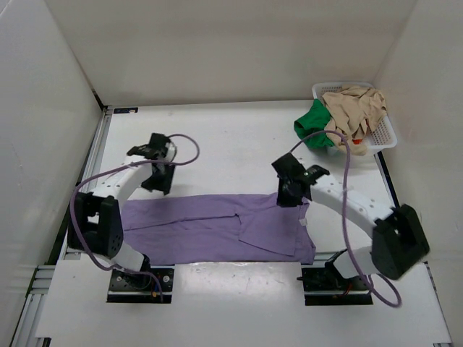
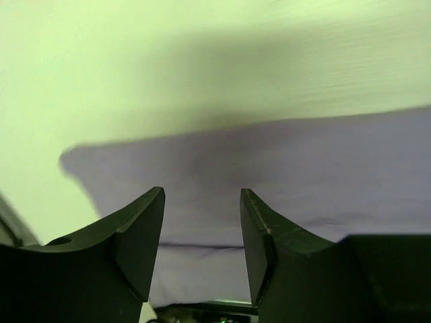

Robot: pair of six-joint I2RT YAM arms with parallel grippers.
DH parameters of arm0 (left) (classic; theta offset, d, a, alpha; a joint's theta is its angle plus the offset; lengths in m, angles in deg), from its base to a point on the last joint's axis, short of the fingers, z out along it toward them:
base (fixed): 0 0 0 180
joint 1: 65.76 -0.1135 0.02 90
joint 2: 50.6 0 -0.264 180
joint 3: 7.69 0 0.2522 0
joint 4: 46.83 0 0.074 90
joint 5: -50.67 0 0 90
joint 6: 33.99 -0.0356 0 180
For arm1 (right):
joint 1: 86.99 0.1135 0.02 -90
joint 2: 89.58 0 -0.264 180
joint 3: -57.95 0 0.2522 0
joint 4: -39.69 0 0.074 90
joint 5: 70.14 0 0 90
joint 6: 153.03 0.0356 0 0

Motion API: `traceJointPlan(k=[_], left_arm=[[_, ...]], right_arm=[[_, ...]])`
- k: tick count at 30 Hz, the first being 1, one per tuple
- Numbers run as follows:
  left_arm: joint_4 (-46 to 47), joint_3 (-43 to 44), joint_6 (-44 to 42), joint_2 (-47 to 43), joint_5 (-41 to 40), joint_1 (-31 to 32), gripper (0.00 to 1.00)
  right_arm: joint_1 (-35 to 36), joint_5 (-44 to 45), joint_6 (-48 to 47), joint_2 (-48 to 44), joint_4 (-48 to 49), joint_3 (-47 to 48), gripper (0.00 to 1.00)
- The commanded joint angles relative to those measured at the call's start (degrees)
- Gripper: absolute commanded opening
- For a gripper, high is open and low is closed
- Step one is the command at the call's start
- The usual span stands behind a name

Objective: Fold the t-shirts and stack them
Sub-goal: Fold the other side of the tshirt into a rectangle, then rotate the tshirt 90 degrees

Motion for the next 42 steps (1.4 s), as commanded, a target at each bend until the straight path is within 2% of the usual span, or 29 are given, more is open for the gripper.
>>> traceJointPlan(k=[1,6,10,13,16,18,19,21,22,24,26,29,31,36,38,42], left_arm=[[0.53,-6.6,0.01,-3.07,-8.31,-8.68,0.6],[5.27,-15.05,0.01,-3.26,-8.59,-17.93,0.6],[7.83,-16.29,0.01,0.77,-6.4,-22.77,0.6],[7.83,-15.67,0.01,0.79,-4.02,-25.41,0.6],[7.14,-15.14,0.01,-0.87,-1.04,-27.7,0.6],[5.9,-13.92,0.01,-2.55,0.72,-29.54,0.6],[3.98,-13.39,0.01,-3.42,1.78,-30.16,0.6],[1.78,-11.47,0.01,-5.89,5.29,-31.03,0.71],[0.72,-10.84,0.01,-6.76,6.35,-31.65,0.74],[-1.74,-8.91,0.01,-8.7,8.37,-31.66,0.78],[-3.06,-7.77,0.01,-9.32,8.38,-32.18,0.81],[-3.07,-7.23,0.01,-9.32,8.38,-32.18,0.81],[-2.02,-8.1,0.01,-8.79,8.38,-32.18,0.81],[-0.43,-10.22,0.01,-8.18,8.38,-32.18,0.81],[0.09,-10.83,0.01,-8.18,7.77,-32.18,0.81],[0.1,-11.36,0.01,-10.99,7.15,-32.18,0.81]], right_arm=[[-6.0,2.57,-2.63,8.12,1.04,2.55,0.0],[-12.95,0.55,-3.16,20.24,2.1,5.62,0.0],[-14.29,0.54,-4.57,28.95,-0.69,11.59,0.0],[-14.81,1.15,-5.09,34.67,-3.16,19.49,0.0],[-16.39,0.63,-5.1,42.58,-6.15,33.01,0.0],[-17.19,0.63,-5.1,51.19,-8.08,43.28,0.0],[-17.71,0.02,-5.1,54.52,-10.18,56.13,0.0],[-18.24,-1.65,-3.97,64.42,-10.99,70.42,0.0],[-18.24,-2.79,-2.91,66.92,-8.3,81.72,0.0],[-18.24,-7.35,-0.45,69.94,-1.8,87.17,0.0],[-17.37,-8.87,-0.44,67.5,9.76,86.5,0.0],[-14.74,-5.29,-7.69,59.17,15.36,82.55,0.03],[-14.12,-5.26,-10.71,54.76,15.37,75.44,0.11],[-17.0,-6.4,-2.93,41.48,11.95,55.85,0.12],[-17.63,-5.1,-1.24,39.09,10.54,49.0,0.09],[-17.63,-2.19,1.14,40.66,4.24,47.9,0.01]])
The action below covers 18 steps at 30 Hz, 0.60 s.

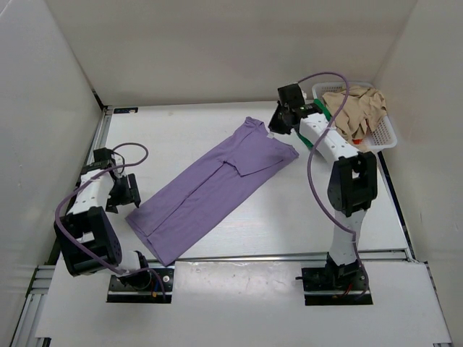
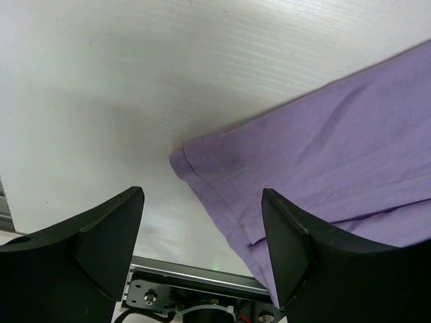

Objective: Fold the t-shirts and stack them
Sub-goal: Rotate the tshirt 90 degrees

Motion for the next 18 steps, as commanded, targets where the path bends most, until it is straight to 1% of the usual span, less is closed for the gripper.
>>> traceJointPlan(k=[1,6,8,11,14,15,17,18], left_arm=[[0.97,-0.72,0.01,-4.43,0.15,-0.32,0.82],[0.97,-1.95,0.01,-8.39,-1.69,-0.32,0.82],[0.97,-2.57,0.01,-9.71,-2.39,-0.32,0.83],[0.97,-3.18,0.01,-10.24,-3.01,-0.32,0.83],[2.11,-2.66,0.01,-9.63,-3.01,-0.32,0.83],[2.11,-2.65,0.01,-9.02,-3.01,-0.32,0.83],[2.11,-0.38,0.01,-6.83,-3.53,-0.32,0.83],[2.11,0.33,0.01,-6.21,-4.41,-0.32,0.83]], right_arm=[[-0.71,4.45,3.56,5.62,-7.13,-1.08,0.0],[-1.24,5.87,8.12,12.93,-15.82,4.01,0.0],[-1.76,4.3,9.54,16.01,-20.22,6.12,0.0],[-1.76,0.52,10.95,17.51,-21.12,5.44,0.0],[-1.15,0.51,12.26,20.84,-21.12,6.21,0.0],[-1.15,-0.45,12.88,23.63,-21.12,7.61,0.0],[-1.67,-2.9,13.93,27.33,-21.12,15.59,0.0],[-2.54,-4.48,15.33,31.53,-21.12,19.54,0.0]])
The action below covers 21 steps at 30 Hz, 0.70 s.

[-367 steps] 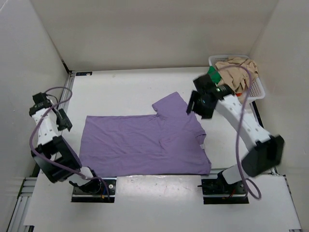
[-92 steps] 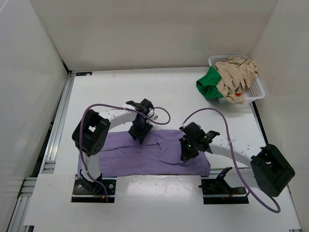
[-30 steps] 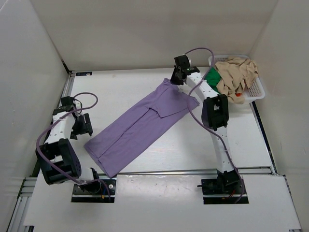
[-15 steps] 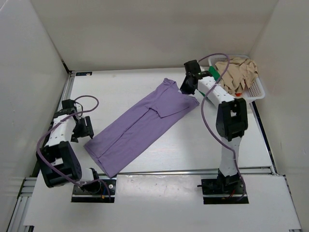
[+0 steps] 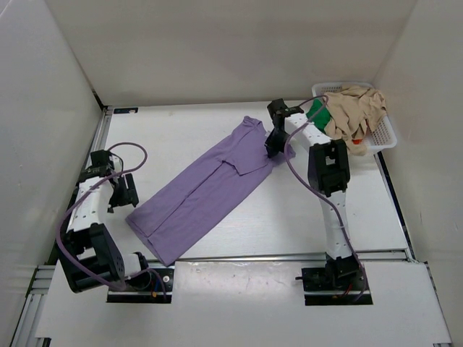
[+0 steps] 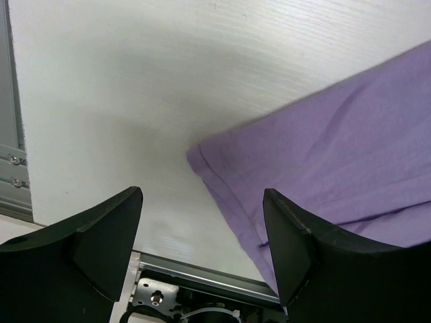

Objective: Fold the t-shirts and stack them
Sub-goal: Rotate the tshirt 90 degrees

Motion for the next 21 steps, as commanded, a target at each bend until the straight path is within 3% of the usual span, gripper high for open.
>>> traceJointPlan(k=[1,3,5,6,8,10,12,14,16,21], left_arm=[[1.5,4.09,0.01,2.23,-2.17,-0.32,0.83],[1.5,4.63,0.01,3.02,-2.87,-0.32,0.83],[0.89,6.12,0.01,3.56,-2.87,-0.32,0.83],[-0.33,6.12,0.01,4.78,-2.17,-0.32,0.83],[-0.87,7.35,0.01,5.93,-1.46,-0.32,0.83],[-1.57,7.35,0.01,7.07,-0.94,-0.32,0.83],[-2.1,7.35,0.01,7.07,-0.93,-0.32,0.83],[-2.1,7.35,0.01,6.38,0.29,-0.32,0.83],[-2.1,7.35,0.01,5.5,0.9,-0.32,0.83],[-2.63,6.74,0.01,0.23,1.44,0.21,0.83]], right_arm=[[-0.7,-6.93,4.65,11.3,0.26,15.1,0.0],[-2.01,-8.97,8.94,15.87,8.05,21.23,0.0],[-3.42,-10.47,14.04,15.89,18.66,21.18,0.0],[-4.12,-10.48,16.76,17.2,29.16,20.13,0.0],[-4.65,-10.48,21.78,19.74,36.96,24.05,0.0],[-4.65,-10.48,22.33,22.4,46.55,28.8,0.0],[-4.65,-13.97,19.45,18.92,51.92,26.11,0.07],[-4.13,-16.79,12.71,11.53,53.09,16.65,0.12],[-4.12,-18.28,8.22,6.16,51.69,14.42,0.14],[-3.51,-20.23,-1.74,-11.94,42.56,3.88,0.29]])
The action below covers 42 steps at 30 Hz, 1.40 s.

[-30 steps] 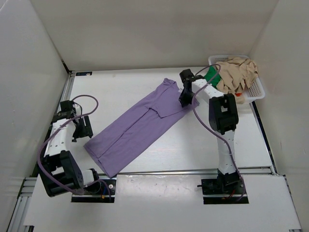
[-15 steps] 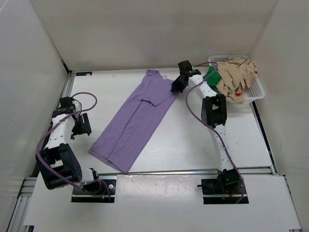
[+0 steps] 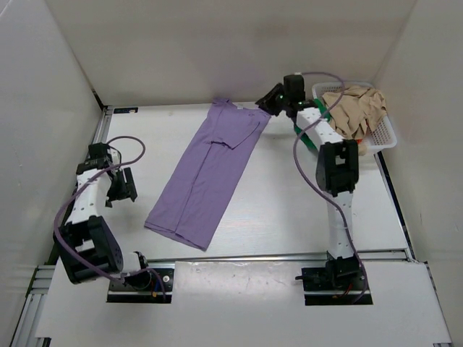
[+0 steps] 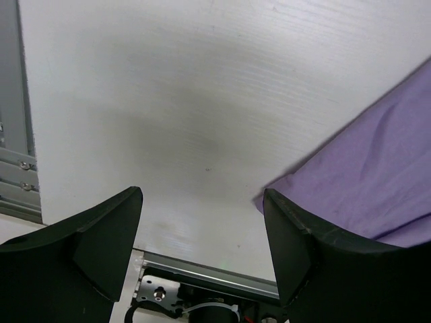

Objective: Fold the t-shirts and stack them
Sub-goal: Rotate the tshirt 90 degrees

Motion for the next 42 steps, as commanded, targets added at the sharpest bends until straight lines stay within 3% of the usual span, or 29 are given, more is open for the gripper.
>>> traceJointPlan(k=[1,4,9,13,20,25,32,35,42], left_arm=[[-1.05,0.95,0.01,-6.9,1.66,0.19,0.83],[-1.59,0.42,0.01,-15.31,1.66,-0.33,0.83],[-2.11,-0.99,0.01,-26.15,0.95,-0.34,0.89],[-4.12,-3.36,0.01,-32.39,0.34,-0.34,0.91],[-11.16,-2.13,0.01,-37.32,-6.33,-0.34,0.91],[-17.82,-0.29,0.01,-40.74,-8.01,-0.34,0.95],[-24.51,6.82,0.01,-42.86,-12.85,-0.34,1.0],[-26.2,9.55,0.01,-43.39,-12.85,-0.34,1.0],[-26.2,7.63,0.01,-46.46,-11.97,-0.34,1.0]], right_arm=[[1.08,-3.4,-11.01,-20.9,-2.97,-3.37,0.32],[3.79,2.62,-18.3,-32.68,-11.22,-11.43,0.46],[8.46,11.36,-19.03,-50.37,-18.04,-30.16,0.58],[14.94,14.96,-14.65,-65.3,-18.56,-48.62,0.63],[29.72,18.83,5.47,-74.39,-19.97,-68.41,0.63],[43.07,20.07,19.97,-74.32,-14.36,-75.97,0.62],[58.45,21.91,40.81,-61.69,-4.34,-79.59,0.61],[61.9,23.57,46.27,-54.46,-4.33,-75.3,0.59],[62.52,24.89,48.99,-42.85,-8.28,-66.5,0.59]])
